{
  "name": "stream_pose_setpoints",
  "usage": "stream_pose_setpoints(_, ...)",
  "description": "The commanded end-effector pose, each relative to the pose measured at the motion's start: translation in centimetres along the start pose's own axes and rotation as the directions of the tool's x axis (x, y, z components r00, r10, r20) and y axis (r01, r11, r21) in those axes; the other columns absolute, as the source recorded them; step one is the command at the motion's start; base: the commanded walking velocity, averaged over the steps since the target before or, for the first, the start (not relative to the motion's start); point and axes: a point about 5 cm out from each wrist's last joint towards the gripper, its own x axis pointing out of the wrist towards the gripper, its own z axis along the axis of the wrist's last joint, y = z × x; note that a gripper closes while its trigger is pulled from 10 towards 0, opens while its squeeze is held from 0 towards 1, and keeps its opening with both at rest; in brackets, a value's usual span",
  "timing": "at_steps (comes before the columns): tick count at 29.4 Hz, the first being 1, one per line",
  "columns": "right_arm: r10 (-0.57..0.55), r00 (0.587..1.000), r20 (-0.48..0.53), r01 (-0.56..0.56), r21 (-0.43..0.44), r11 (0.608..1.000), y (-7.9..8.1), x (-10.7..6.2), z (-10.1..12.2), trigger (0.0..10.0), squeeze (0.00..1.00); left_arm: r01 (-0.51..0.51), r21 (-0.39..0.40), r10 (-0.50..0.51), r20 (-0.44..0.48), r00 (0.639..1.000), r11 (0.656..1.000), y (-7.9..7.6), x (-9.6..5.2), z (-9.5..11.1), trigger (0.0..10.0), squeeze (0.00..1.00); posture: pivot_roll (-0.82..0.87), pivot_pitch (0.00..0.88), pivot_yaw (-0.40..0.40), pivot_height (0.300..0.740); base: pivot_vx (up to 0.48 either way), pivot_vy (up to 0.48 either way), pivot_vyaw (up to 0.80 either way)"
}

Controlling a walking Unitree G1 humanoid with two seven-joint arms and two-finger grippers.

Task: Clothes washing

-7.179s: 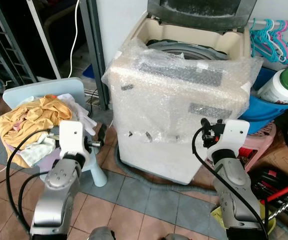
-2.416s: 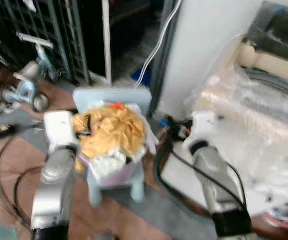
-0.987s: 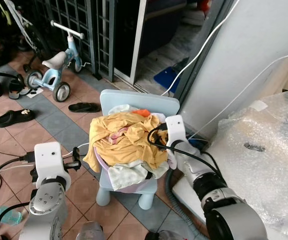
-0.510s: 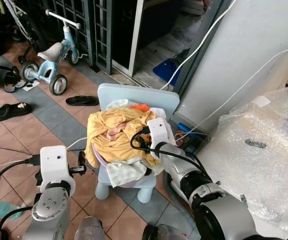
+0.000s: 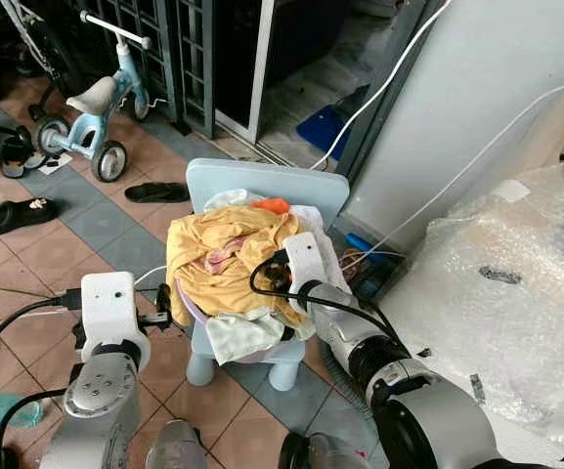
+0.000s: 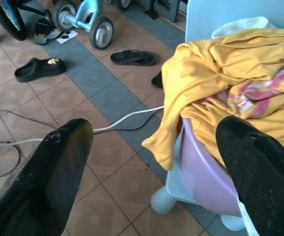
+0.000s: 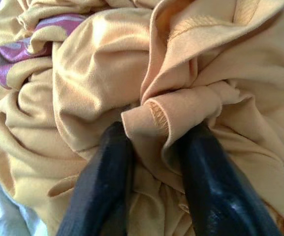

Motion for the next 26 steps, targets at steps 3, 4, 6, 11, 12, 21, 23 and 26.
stream_pose_setpoints(3,0.022,0.999,-0.048,-0.02,0.029,0.999,-0.1,-0.2,-1.4,0.0,0.0,-0.013,0.0,0.013,-0.012,1.0,1.0,0.4,-0.1,-0.2,10.0,0.0,0.2,0.146,-0.144,0.74,0.0,0.0,0.0)
stream_pose_setpoints(4,0.02,0.999,-0.049,-0.019,0.032,0.999,-0.3,-0.2,-1.3,0.0,0.0,-0.014,0.0,0.014,-0.011,1.0,1.0,0.4,-0.1,-0.2,10.0,0.0,0.2,0.145,-0.145,0.74,0.0,0.0,0.0)
stream_pose_setpoints(6,0.019,0.999,-0.05,-0.017,0.037,0.999,-0.7,-0.3,-1.3,0.0,0.0,-0.012,-0.002,0.012,-0.009,1.0,1.0,0.2,0.0,-0.1,10.0,0.0,0.2,0.141,-0.145,0.74,0.0,0.0,0.0)
stream_pose_setpoints(11,0.032,0.999,-0.032,-0.03,0.049,0.998,-1.1,-0.4,-0.9,0.0,0.0,0.001,-0.004,-0.001,-0.009,1.0,1.0,-0.3,0.2,-0.2,10.0,0.0,0.19,0.129,-0.146,0.74,0.0,0.0,0.0)
stream_pose_setpoints(12,0.032,0.999,-0.01,-0.032,0.061,0.998,-1.3,-0.4,-0.5,0.0,0.0,0.003,-0.005,-0.004,-0.01,1.0,1.0,-0.4,0.3,-0.2,10.0,0.0,0.18,0.119,-0.147,0.74,0.0,0.0,0.0)
stream_pose_setpoints(21,0.065,0.944,0.325,-0.09,0.065,0.994,-3.4,-3.7,2.1,0.0,0.0,-0.009,-0.045,0.011,0.037,0.999,0.999,-0.6,1.2,-0.1,10.0,0.0,0.11,0.023,-0.155,0.74,0.0,0.0,0.0)
stream_pose_setpoints(23,0.05,0.926,0.375,-0.069,0.036,0.997,-3.9,-5.0,2.3,0.0,0.0,-0.002,-0.054,0.004,0.051,0.999,0.999,-0.9,1.5,0.1,10.0,0.0,0.1,0.003,-0.15,0.74,0.0,0.0,0.0)
stream_pose_setpoints(26,0.019,0.895,0.446,-0.023,0.004,1.0,-4.5,-7.1,2.7,0.0,0.0,0.013,-0.064,-0.008,0.075,0.997,0.998,-1.2,2.2,0.6,10.0,0.0,0.07,0.0,-0.136,0.74,0.0,0.0,0.0)
